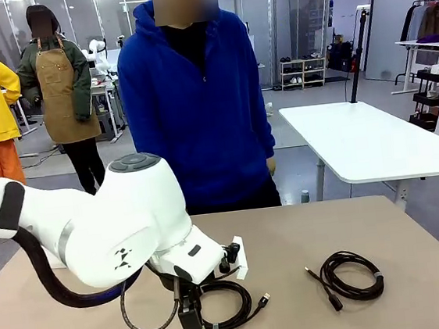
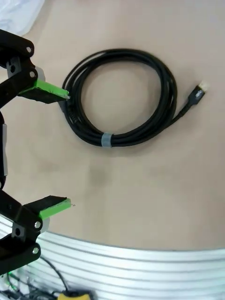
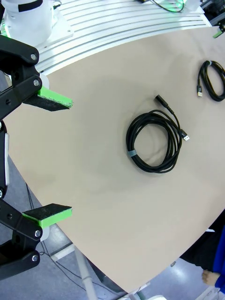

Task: Organize and store the cables.
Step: Place the USB Extension Cable into the Organizing box.

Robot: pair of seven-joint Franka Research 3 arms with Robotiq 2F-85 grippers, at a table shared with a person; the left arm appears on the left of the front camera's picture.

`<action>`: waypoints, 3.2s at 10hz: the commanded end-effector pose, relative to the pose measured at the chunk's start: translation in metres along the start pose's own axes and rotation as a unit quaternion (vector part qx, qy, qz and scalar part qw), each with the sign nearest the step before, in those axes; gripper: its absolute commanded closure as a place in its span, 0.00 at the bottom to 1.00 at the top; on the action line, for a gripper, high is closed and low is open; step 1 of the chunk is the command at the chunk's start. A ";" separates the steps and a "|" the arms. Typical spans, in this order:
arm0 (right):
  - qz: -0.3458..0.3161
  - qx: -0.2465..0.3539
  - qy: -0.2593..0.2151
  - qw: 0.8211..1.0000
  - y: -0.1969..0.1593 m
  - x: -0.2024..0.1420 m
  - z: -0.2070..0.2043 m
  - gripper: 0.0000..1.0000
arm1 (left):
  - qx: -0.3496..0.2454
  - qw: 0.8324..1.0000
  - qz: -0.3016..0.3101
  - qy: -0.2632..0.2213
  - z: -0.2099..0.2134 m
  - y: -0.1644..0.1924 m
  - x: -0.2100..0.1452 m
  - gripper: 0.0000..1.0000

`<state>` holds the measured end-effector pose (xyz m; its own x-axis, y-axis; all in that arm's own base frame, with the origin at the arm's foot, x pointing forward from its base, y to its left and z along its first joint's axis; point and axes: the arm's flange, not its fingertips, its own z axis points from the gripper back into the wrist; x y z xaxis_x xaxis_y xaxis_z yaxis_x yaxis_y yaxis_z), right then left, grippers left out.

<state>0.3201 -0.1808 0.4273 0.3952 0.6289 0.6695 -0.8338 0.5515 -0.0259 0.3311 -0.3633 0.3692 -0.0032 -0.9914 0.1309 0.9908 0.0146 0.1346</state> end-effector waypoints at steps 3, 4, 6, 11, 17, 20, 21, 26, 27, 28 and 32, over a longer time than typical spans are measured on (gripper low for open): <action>-0.001 -0.001 -0.006 1.000 0.001 0.000 0.001 0.00 | 0.000 1.000 0.014 -0.002 0.003 -0.001 -0.004 0.00; -0.001 -0.001 -0.006 1.000 0.001 0.000 0.001 0.00 | 0.000 1.000 0.003 0.000 0.000 0.000 0.000 0.00; -0.001 -0.001 -0.006 1.000 0.001 0.000 0.001 0.00 | -0.012 1.000 -0.012 -0.005 -0.022 0.009 0.018 0.00; -0.001 -0.001 -0.006 1.000 0.001 0.000 0.001 0.00 | -0.014 1.000 0.015 0.017 -0.063 0.022 0.028 0.00; -0.001 -0.001 -0.006 1.000 0.001 0.000 0.001 0.00 | -0.013 1.000 0.020 0.008 -0.076 0.033 0.026 1.00; -0.001 -0.001 -0.006 1.000 0.001 0.000 0.001 0.00 | -0.045 0.999 0.027 0.013 -0.074 0.031 0.027 0.97; -0.001 -0.001 -0.006 1.000 0.001 0.000 0.001 0.00 | -0.049 0.998 0.032 0.017 -0.072 0.031 0.027 1.00; -0.001 -0.001 -0.006 1.000 0.001 0.000 0.001 0.00 | -0.106 0.994 -0.011 0.026 -0.017 0.039 0.017 1.00; -0.001 -0.001 -0.006 1.000 0.001 0.000 0.001 0.00 | -0.121 0.992 -0.035 0.007 0.006 0.044 0.014 1.00; -0.001 -0.001 -0.006 1.000 0.001 0.000 0.001 0.00 | -0.119 0.992 -0.037 -0.004 0.031 0.050 0.009 1.00; -0.001 -0.001 -0.006 1.000 0.001 0.000 0.001 0.00 | -0.125 0.990 -0.035 -0.048 0.028 0.049 -0.005 1.00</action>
<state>0.3199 -0.1811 0.4273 0.3960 0.6284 0.6695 -0.8331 0.5525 -0.0258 0.3822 -0.3594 0.4188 -0.0642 -0.9828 0.1730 0.9940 -0.0784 -0.0764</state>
